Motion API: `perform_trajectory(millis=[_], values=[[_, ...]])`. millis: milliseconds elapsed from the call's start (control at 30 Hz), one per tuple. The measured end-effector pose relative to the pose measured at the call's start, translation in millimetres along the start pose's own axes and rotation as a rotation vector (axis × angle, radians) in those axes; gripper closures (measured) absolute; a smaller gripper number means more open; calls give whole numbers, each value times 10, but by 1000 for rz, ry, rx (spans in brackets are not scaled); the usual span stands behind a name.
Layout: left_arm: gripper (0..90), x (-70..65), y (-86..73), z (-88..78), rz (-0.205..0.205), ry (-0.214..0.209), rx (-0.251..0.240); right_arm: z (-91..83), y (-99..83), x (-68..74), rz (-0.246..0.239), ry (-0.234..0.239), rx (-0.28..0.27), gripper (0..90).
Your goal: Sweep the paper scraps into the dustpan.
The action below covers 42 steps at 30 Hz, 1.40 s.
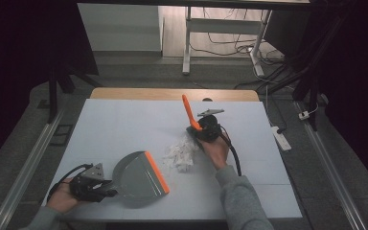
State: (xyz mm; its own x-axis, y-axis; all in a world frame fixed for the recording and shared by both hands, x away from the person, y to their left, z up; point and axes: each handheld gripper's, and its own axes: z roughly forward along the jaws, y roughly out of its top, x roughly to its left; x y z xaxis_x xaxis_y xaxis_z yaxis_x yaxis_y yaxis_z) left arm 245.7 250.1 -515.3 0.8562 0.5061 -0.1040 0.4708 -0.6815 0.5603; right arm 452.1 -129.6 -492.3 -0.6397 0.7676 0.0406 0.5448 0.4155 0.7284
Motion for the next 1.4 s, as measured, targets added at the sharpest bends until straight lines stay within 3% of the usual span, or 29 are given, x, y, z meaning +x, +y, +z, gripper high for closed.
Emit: perform_trajectory(millis=[200, 367, 600, 967, 1400], values=[[618, -10, 6, -2, 1, -1, 3, 33, 6, 91, -13, 13, 4, 706], [618, -17, 18, 5, 1, 0, 4, 22, 7, 221, 0, 73, 4, 706], [618, -16, 22, 9, -3, -2, 3, 46, 28, 555, -40, 149, -9, 705], [618, -33, 68, 38, 0, -7, 4, 116, 1, 928, -101, 216, -10, 706], [618, -44, 73, 38, -4, 3, 1, 135, 4, 1138, -103, 284, -20, 706]])
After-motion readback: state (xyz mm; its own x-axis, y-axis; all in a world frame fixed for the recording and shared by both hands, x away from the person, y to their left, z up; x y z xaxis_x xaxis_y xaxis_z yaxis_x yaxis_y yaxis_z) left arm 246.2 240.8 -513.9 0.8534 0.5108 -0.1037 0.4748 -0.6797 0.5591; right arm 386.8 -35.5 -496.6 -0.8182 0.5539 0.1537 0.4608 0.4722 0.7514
